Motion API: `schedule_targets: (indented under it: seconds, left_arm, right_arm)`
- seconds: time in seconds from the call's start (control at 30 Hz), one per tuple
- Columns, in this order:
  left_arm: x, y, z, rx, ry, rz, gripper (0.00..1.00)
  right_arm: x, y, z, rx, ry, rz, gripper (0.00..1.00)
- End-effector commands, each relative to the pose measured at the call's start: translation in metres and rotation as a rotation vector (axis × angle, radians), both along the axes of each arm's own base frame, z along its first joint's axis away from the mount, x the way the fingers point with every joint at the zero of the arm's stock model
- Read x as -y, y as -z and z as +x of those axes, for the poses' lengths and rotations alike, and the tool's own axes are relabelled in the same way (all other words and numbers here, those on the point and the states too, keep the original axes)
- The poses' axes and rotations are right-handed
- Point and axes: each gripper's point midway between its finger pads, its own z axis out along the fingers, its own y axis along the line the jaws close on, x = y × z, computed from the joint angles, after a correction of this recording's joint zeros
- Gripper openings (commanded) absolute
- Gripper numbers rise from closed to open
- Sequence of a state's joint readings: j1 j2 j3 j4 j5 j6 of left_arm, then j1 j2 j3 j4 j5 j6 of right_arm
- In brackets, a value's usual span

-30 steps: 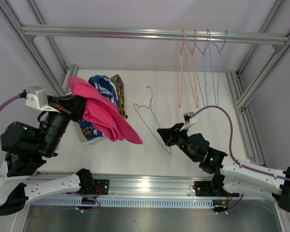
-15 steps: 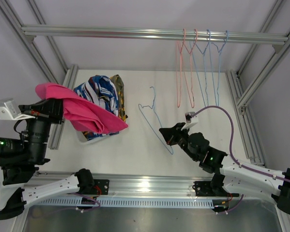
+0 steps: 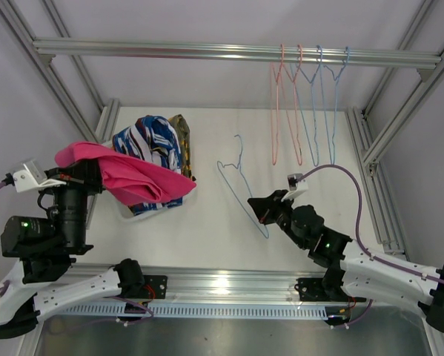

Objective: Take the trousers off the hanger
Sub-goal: Place the trousers in the bin.

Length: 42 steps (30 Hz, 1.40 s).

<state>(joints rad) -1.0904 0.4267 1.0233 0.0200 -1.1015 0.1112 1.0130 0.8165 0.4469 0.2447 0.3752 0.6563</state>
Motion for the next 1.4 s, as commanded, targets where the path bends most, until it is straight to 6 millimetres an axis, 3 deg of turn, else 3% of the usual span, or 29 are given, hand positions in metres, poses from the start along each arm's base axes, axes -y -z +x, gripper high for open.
schedule_targets:
  seconds: [0.0,0.27,0.6,0.87,1.37]
  left_arm:
    - [-0.021,-0.017,-0.008,0.054,-0.032,-0.167,0.0]
    - [-0.027,-0.005,-0.004,0.004,-0.108,-0.189,0.01]
    - [-0.014,0.026,0.012,-0.062,-0.182,-0.161,0.01]
    - [0.007,0.049,0.038,-0.119,-0.22,-0.095,0.01]
    - [0.024,0.061,0.097,-0.166,-0.293,-0.04,0.01]
  right_arm:
    - [0.004,-0.011,0.0,0.011,0.014,0.051,0.0]
    - [0.006,-0.005,-0.002,0.0,0.015,0.055,0.0]
    - [0.007,0.005,-0.002,-0.006,0.016,0.053,0.0]
    - [0.01,0.01,-0.001,-0.002,0.016,0.04,0.0]
    - [0.015,0.02,0.006,-0.004,0.003,0.056,0.0]
